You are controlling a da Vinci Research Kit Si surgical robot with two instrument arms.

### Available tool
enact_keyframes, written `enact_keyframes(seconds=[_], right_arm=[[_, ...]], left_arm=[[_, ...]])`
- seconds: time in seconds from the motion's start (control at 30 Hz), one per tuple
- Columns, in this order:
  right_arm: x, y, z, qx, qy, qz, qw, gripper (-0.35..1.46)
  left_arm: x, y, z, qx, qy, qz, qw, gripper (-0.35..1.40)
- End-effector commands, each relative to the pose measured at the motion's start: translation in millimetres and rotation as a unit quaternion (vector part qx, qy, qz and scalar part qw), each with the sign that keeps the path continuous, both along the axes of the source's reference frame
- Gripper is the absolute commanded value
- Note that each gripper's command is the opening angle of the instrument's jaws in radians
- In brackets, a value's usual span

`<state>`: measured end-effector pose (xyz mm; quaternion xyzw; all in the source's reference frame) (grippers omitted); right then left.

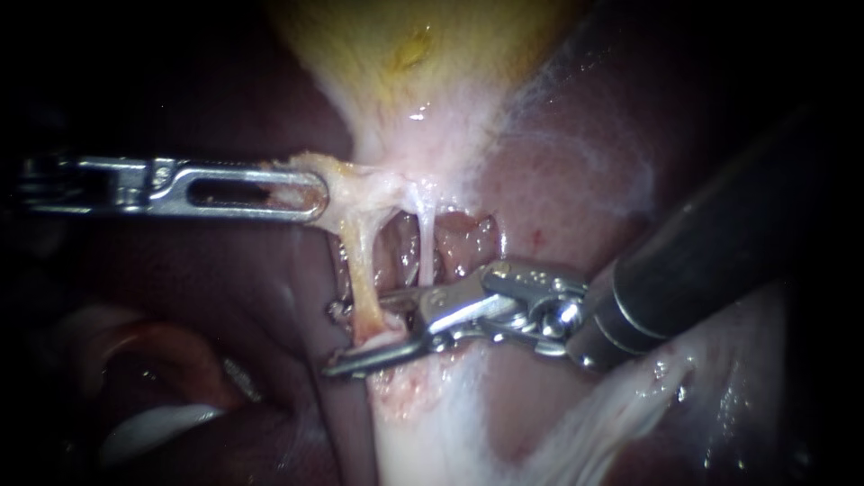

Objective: Clipping second clip left tube

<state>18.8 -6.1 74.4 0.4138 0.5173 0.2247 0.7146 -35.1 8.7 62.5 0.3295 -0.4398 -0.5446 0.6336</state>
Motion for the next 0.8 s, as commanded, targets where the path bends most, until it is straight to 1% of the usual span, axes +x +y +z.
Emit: enact_keyframes(seconds=[0.03,0.17,0.23,0.3,0.37,0.53,0.7,0.77,0.8], right_arm=[[0.0,0.0,0.1,0.002,-0.001,0.000,1.0000,0.44],[-0.3,0.0,0.2,0.016,-0.005,0.003,0.9999,0.37],[-0.5,0.0,0.2,0.017,-0.014,-0.001,0.9998,0.28],[-0.7,0.0,0.3,0.018,-0.027,-0.009,0.9994,0.12],[-0.9,0.1,0.3,0.015,-0.035,-0.012,0.9992,-0.05],[-1.0,0.5,0.0,0.020,-0.036,-0.011,0.9991,-0.34],[-1.2,0.6,-0.1,0.047,-0.046,-0.006,0.9978,-0.35],[-1.4,0.5,-0.2,0.046,-0.050,-0.009,0.9977,-0.35],[-1.6,0.4,-0.3,0.045,-0.055,-0.013,0.9974,-0.35]], left_arm=[[0.0,0.0,0.0,0.000,0.000,0.000,1.0000,-0.35],[0.0,0.0,0.0,0.000,0.000,0.000,1.0000,-0.35],[0.0,0.0,0.0,0.000,0.000,0.000,1.0000,-0.35],[0.0,0.0,0.0,0.000,0.000,0.000,1.0000,-0.35],[0.0,0.0,0.0,0.000,0.000,0.000,1.0000,-0.35],[0.0,0.0,0.0,0.000,0.000,0.000,1.0000,-0.35],[0.0,0.0,0.0,0.000,0.000,0.000,1.0000,-0.35],[0.0,0.0,0.0,0.000,0.000,0.000,1.0000,-0.35],[0.0,0.0,0.0,0.000,0.000,0.000,1.0000,-0.35]])
